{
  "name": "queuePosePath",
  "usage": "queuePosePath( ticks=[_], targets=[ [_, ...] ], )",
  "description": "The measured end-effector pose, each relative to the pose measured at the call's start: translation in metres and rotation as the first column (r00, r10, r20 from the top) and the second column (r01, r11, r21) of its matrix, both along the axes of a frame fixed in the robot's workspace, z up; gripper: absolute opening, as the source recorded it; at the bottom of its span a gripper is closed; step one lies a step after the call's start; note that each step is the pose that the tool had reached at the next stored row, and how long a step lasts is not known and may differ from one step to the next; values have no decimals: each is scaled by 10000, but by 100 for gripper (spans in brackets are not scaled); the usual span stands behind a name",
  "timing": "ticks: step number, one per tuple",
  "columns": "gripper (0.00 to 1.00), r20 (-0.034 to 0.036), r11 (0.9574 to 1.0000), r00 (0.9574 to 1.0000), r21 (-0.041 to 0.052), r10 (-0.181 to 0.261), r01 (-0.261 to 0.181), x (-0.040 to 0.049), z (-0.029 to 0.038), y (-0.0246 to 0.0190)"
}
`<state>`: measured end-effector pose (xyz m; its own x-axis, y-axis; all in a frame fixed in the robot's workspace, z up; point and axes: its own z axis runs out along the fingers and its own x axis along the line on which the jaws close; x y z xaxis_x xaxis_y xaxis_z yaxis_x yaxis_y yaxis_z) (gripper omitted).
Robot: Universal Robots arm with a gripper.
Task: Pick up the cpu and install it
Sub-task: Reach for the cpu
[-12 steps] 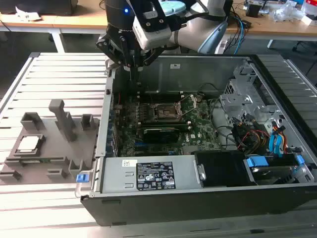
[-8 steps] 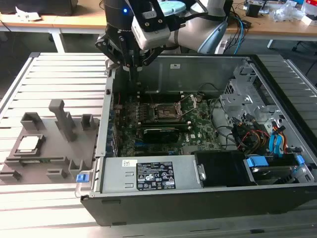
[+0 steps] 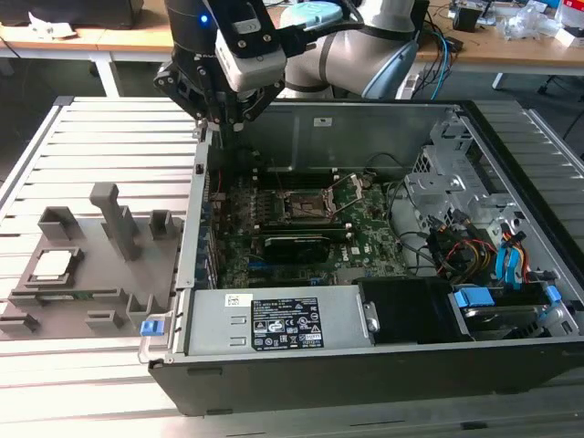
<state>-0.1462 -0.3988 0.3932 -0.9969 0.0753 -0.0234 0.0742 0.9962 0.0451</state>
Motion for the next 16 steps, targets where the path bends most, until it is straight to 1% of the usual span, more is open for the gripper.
queuePosePath(
  ticks=[6,8,11,16],
  targets=[
    [11,-1,10000,10000,0,0,0,-125,0,0],
    [11,-1,10000,10000,0,0,0,-184,0,0],
    [11,0,10000,10000,0,0,0,-302,0,0],
    [11,0,10000,10000,-1,1,-1,-402,0,0]
  ],
)
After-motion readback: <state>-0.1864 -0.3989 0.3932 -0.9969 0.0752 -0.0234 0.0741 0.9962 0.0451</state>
